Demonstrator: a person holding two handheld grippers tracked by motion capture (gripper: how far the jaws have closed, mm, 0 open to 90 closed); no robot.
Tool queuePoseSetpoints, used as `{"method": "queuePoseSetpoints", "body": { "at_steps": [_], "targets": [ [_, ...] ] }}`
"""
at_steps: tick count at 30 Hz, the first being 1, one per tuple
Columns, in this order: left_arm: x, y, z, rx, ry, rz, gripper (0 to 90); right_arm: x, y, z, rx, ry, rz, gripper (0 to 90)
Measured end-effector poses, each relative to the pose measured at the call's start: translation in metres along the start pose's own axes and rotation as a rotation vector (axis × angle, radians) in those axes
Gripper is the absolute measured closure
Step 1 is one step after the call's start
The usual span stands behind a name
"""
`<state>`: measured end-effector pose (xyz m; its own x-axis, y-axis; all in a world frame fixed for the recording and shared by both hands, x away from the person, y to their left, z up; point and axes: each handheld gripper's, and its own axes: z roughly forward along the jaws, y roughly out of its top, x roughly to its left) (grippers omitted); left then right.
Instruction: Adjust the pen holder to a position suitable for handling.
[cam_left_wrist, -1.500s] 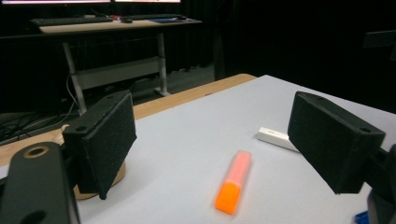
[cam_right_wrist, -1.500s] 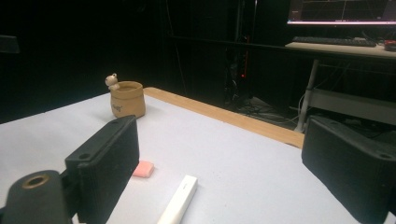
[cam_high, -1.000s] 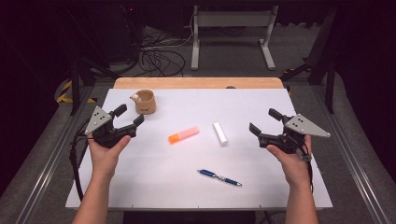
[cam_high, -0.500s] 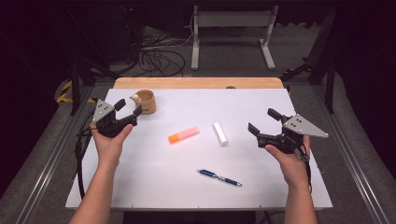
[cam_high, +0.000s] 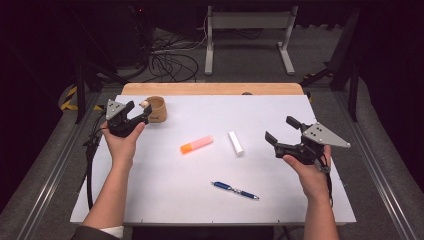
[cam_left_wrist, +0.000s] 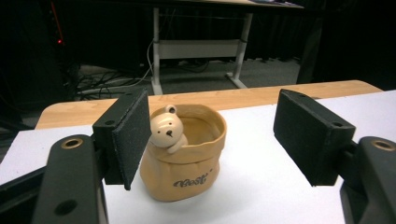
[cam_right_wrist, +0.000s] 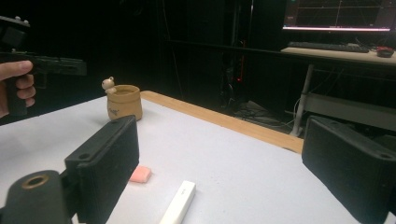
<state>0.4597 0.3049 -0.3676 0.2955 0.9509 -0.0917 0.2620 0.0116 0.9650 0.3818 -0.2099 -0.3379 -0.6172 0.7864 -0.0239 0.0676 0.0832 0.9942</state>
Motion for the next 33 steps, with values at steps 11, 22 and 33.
{"method": "queuePoseSetpoints", "body": {
  "at_steps": [11,22,33],
  "targets": [
    [0.004,0.001,0.019,0.030,0.024,-0.010,27.9,0.000,0.000,-0.001,-0.003,-0.007,-0.002,11.8],
    [0.015,-0.003,0.034,0.045,0.080,-0.059,29.7,-0.001,-0.001,0.000,-0.006,-0.010,-0.004,11.8],
    [0.021,-0.012,0.049,0.075,0.099,-0.131,30.2,-0.001,-0.002,0.001,-0.003,-0.013,-0.006,11.8]
  ]
}}
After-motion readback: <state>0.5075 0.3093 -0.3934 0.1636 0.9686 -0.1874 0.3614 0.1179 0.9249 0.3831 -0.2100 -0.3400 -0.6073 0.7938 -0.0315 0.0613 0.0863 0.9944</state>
